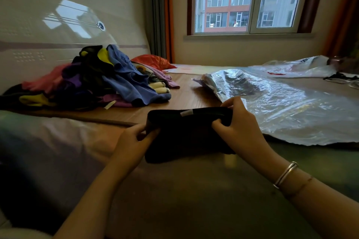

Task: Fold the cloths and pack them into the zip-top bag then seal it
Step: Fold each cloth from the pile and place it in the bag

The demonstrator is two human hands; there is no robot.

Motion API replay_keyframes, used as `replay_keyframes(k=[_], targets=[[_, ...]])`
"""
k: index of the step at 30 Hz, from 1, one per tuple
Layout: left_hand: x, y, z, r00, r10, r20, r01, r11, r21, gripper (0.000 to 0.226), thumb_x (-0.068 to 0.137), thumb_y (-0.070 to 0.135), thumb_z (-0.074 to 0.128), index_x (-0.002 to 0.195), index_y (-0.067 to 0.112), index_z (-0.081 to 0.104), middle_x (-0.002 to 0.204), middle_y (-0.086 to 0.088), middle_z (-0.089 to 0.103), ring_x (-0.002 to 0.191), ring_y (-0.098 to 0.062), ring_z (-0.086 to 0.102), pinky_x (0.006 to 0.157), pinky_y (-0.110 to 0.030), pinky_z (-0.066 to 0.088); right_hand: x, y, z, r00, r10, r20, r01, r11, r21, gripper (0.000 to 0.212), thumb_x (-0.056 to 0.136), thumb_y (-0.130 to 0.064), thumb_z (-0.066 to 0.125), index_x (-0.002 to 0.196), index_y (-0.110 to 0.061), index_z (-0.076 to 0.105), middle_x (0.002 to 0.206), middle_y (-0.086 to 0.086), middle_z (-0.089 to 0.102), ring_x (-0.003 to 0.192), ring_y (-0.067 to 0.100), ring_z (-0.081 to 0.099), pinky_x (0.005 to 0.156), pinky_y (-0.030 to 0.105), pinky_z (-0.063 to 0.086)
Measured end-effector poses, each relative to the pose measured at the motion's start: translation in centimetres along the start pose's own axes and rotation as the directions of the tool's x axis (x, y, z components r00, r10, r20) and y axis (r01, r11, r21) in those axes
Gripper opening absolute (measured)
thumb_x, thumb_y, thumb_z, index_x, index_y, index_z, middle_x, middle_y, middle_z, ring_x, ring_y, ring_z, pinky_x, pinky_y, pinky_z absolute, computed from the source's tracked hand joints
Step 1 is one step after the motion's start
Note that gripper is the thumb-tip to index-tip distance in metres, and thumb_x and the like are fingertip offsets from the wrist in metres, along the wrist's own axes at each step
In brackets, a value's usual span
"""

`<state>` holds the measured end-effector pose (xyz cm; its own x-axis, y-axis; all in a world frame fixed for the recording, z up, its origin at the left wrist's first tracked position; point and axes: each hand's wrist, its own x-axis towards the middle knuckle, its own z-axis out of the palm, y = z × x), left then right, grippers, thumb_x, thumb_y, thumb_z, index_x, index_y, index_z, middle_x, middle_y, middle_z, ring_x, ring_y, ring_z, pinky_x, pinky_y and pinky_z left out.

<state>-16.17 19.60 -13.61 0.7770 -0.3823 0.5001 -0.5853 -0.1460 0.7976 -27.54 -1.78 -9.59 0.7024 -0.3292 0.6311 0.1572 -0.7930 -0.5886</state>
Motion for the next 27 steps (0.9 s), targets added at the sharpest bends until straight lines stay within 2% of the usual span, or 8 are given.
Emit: replay_keyframes(k=[4, 6, 8, 12, 18, 21, 23, 27], targets=[[1.6, -1.0, 0.7, 0.992, -0.098, -0.073, 0.098, 0.995, -0.014, 0.02, 0.094, 0.028, 0.054, 0.103, 0.014, 0.063, 0.093, -0.001, 0.067, 0.087, -0.011, 0.065, 0.072, -0.025, 0.055, 1.8, 0.2, 1.8, 0.999, -0.042, -0.013, 0.04, 0.991, -0.131, 0.017, 0.09, -0.013, 0.057, 0.104, -0.01, 0.049, 0.089, 0.005, 0.058, 0.084, 0.024, 0.058, 0.071, 0.039, 0.05], [2.6, -1.6, 1.1, 0.987, -0.107, -0.123, 0.105, 0.994, -0.021, 0.02, 0.095, 0.029, 0.053, 0.106, 0.015, 0.062, 0.094, 0.0, 0.066, 0.09, -0.011, 0.064, 0.075, -0.029, 0.054, 2.8, 0.7, 3.1, 0.999, -0.039, -0.017, 0.035, 0.979, -0.202, 0.013, 0.093, -0.013, 0.053, 0.105, -0.011, 0.047, 0.09, 0.001, 0.053, 0.083, 0.02, 0.055, 0.065, 0.028, 0.043], [3.7, -2.1, 1.6, 0.982, -0.052, -0.181, 0.063, 0.997, 0.055, 0.021, 0.095, 0.033, 0.053, 0.108, 0.019, 0.062, 0.097, 0.005, 0.064, 0.092, -0.007, 0.061, 0.076, -0.027, 0.051, 3.7, 1.4, 4.4, 0.999, 0.031, -0.022, -0.035, 0.964, -0.265, 0.016, 0.096, -0.015, 0.049, 0.11, -0.009, 0.045, 0.098, 0.006, 0.054, 0.083, 0.022, 0.053, 0.063, 0.025, 0.035], [5.7, -2.5, 2.7, 0.963, 0.017, -0.268, 0.027, 0.987, 0.157, 0.013, 0.094, 0.035, 0.055, 0.101, 0.027, 0.062, 0.095, 0.008, 0.063, 0.09, -0.005, 0.059, 0.077, -0.025, 0.049, 5.7, 3.3, 6.6, 0.975, 0.216, -0.056, -0.222, 0.906, -0.361, 0.031, 0.099, -0.019, 0.044, 0.124, -0.001, 0.038, 0.123, 0.018, 0.054, 0.11, 0.034, 0.055, 0.079, 0.034, 0.041], [7.1, -3.3, 3.9, 0.916, -0.301, -0.267, 0.389, 0.827, 0.404, 0.042, 0.09, 0.047, 0.055, 0.121, 0.018, 0.052, 0.126, -0.006, 0.051, 0.119, -0.028, 0.042, 0.084, -0.035, 0.038, 7.4, 5.1, 8.3, 0.931, 0.363, 0.044, -0.26, 0.742, -0.617, 0.044, 0.098, -0.027, 0.044, 0.133, -0.004, 0.033, 0.134, 0.018, 0.044, 0.125, 0.034, 0.04, 0.094, 0.04, 0.041], [7.9, -2.7, 4.0, 0.854, -0.466, -0.232, 0.515, 0.824, 0.238, 0.055, 0.086, 0.045, 0.062, 0.128, 0.016, 0.042, 0.131, -0.009, 0.048, 0.123, -0.029, 0.041, 0.086, -0.035, 0.038, 7.7, 5.4, 8.3, 0.927, 0.36, 0.108, -0.225, 0.762, -0.607, 0.045, 0.099, -0.031, 0.042, 0.134, -0.005, 0.032, 0.132, 0.018, 0.047, 0.122, 0.034, 0.042, 0.092, 0.042, 0.041], [7.9, -2.1, 3.8, 0.808, -0.572, -0.142, 0.582, 0.812, 0.046, 0.059, 0.084, 0.042, 0.067, 0.129, 0.014, 0.041, 0.128, -0.012, 0.05, 0.114, -0.028, 0.049, 0.083, -0.036, 0.045, 7.4, 5.3, 8.1, 0.931, 0.342, 0.131, -0.215, 0.798, -0.563, 0.047, 0.099, -0.031, 0.042, 0.135, -0.003, 0.031, 0.13, 0.019, 0.048, 0.12, 0.036, 0.045, 0.091, 0.042, 0.041], [6.9, -0.2, 3.0, 0.772, -0.636, 0.015, 0.611, 0.735, -0.293, 0.033, 0.084, 0.032, 0.069, 0.101, 0.009, 0.053, 0.101, -0.009, 0.059, 0.086, -0.021, 0.056, 0.06, -0.028, 0.042, 5.9, 4.0, 6.7, 0.935, 0.293, 0.202, -0.176, 0.874, -0.452, 0.047, 0.092, -0.02, 0.049, 0.131, 0.0, 0.033, 0.123, 0.021, 0.049, 0.109, 0.037, 0.052, 0.079, 0.038, 0.042]])
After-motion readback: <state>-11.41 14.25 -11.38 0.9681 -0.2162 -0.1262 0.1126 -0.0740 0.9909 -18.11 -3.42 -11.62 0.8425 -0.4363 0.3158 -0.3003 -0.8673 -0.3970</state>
